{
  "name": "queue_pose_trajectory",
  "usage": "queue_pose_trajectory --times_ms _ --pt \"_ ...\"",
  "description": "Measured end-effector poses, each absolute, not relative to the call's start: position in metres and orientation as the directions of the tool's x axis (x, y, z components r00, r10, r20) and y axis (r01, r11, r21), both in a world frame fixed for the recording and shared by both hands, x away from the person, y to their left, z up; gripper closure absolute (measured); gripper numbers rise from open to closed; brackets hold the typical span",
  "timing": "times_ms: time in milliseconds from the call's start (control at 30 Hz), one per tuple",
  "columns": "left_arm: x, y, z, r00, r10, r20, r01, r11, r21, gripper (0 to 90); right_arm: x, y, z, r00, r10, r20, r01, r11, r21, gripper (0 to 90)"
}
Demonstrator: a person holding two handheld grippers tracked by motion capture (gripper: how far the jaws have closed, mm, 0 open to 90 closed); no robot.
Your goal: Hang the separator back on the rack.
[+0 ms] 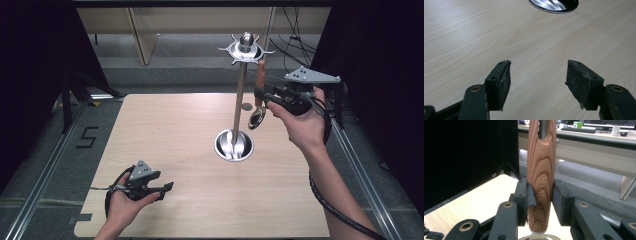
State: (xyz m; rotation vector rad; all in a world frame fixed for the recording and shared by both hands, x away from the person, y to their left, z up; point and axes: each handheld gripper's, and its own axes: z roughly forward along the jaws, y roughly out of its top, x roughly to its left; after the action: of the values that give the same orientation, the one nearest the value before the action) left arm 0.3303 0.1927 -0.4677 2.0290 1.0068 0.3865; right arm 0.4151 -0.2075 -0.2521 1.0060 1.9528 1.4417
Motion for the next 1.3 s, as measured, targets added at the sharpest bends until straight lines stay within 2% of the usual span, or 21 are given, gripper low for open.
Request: queue_pose_trajectory --times_ms 100,133,367,967,1300 --pt "0.330 0.193 -0.468 0.634 0.769 -0.079 0.518 -0.346 0.782 35.8 0.414 -0.206 -0.250 -0.590 0.806 0.035 0.281 0.164 0.946 68.5" --pt "0.330 0.193 -0.468 0.634 0.770 -0.079 0.518 -0.346 0.782 35.8 0.415 -0.206 -0.251 -0.589 0.808 0.007 0.257 0.179 0.950 68.4" --pt "0.330 0.192 -0.468 0.629 0.772 -0.087 0.522 -0.336 0.784 35.8 0.413 -0.201 -0.249 -0.563 0.826 0.038 0.296 0.158 0.942 68.4" --pt "0.330 0.193 -0.467 0.638 0.766 -0.080 0.520 -0.353 0.778 35.8 0.417 -0.196 -0.252 -0.559 0.828 0.046 0.299 0.149 0.942 67.5" --pt "0.330 0.193 -0.468 0.638 0.766 -0.080 0.520 -0.352 0.778 35.8 0.416 -0.198 -0.257 -0.560 0.828 0.024 0.270 0.155 0.950 51.8"
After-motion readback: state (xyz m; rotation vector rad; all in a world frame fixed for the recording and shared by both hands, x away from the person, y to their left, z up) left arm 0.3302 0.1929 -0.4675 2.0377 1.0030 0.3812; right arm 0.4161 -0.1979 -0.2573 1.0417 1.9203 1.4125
